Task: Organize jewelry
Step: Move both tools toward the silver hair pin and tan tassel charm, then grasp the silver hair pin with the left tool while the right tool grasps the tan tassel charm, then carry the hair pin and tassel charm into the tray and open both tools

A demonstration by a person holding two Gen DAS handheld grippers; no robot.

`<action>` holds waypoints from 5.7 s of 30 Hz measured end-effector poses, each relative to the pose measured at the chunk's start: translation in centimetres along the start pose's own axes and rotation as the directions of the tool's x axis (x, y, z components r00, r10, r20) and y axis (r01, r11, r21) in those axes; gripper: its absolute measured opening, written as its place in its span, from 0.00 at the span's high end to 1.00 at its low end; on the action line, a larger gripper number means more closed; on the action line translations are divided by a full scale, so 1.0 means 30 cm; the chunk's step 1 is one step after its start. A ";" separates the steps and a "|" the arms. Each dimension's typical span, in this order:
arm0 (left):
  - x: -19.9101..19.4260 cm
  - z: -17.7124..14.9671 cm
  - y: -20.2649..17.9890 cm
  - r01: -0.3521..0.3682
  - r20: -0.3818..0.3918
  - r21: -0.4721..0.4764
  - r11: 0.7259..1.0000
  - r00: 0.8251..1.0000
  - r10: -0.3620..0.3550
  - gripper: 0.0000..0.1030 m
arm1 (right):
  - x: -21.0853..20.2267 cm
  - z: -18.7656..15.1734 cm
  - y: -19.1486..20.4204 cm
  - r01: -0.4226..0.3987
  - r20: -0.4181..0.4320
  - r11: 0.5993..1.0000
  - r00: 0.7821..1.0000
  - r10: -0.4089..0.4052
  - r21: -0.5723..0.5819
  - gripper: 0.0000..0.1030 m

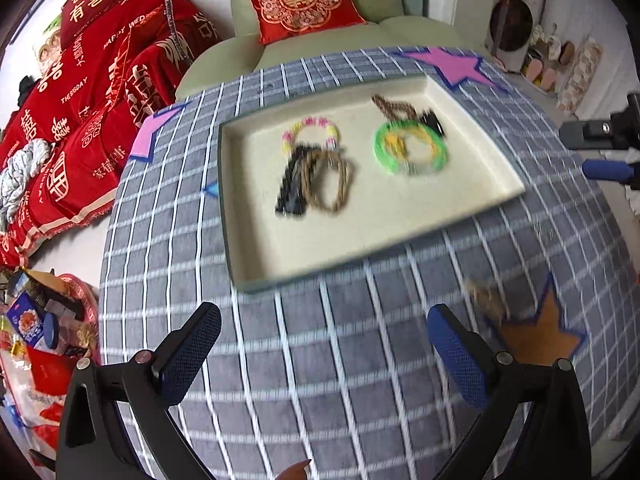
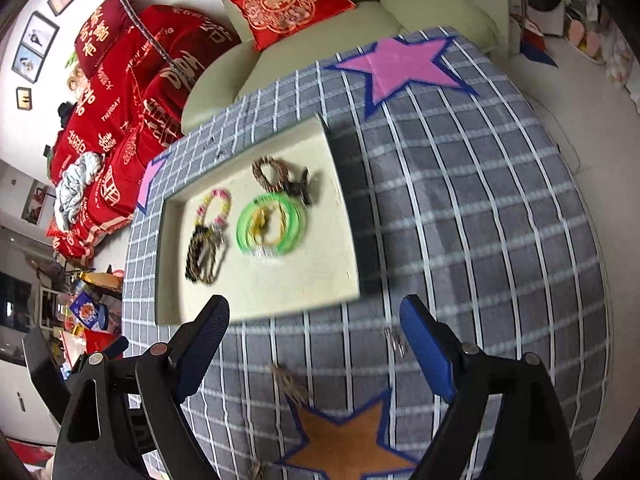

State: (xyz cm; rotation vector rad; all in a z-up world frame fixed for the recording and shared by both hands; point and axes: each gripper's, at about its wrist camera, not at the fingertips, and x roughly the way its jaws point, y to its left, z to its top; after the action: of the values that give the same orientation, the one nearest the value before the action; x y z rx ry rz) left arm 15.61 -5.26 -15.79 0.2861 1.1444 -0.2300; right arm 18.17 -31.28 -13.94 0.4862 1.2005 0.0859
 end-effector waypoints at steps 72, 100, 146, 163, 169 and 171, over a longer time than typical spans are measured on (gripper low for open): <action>0.003 -0.382 -0.306 0.223 -0.195 0.076 0.972 0.959 -0.205 0.76 | 0.361 -0.278 0.244 0.189 -0.146 0.877 0.949 -0.278 -0.442 0.79; -0.030 -0.308 -0.015 0.270 -0.154 -0.113 0.956 0.946 -0.286 0.76 | 0.330 -0.264 0.215 0.177 -0.130 0.884 0.958 -0.255 -0.432 0.60; 0.212 0.280 0.093 0.153 0.015 -0.144 0.978 0.988 -0.153 0.76 | 0.349 0.128 0.218 0.100 -0.097 0.977 0.988 -0.120 -0.190 0.80; 0.315 0.273 0.058 0.085 -0.050 -0.107 0.991 0.995 -0.090 0.75 | 0.442 0.102 0.193 0.125 -0.123 0.976 0.981 -0.148 -0.181 0.79; 0.310 0.277 0.039 0.051 -0.050 -0.084 0.995 0.997 -0.056 0.75 | 0.449 0.105 0.200 0.108 -0.129 0.978 0.983 -0.132 -0.179 0.63; 0.305 0.277 0.038 0.047 -0.049 -0.083 0.995 0.998 -0.051 0.75 | 0.444 0.103 0.196 0.109 -0.127 0.978 0.983 -0.133 -0.177 0.56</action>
State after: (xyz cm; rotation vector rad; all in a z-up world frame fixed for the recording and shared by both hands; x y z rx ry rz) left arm 26.75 -7.30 -20.88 0.1929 1.2088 -0.2194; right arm 27.06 -22.78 -22.34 0.2604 1.3437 0.1172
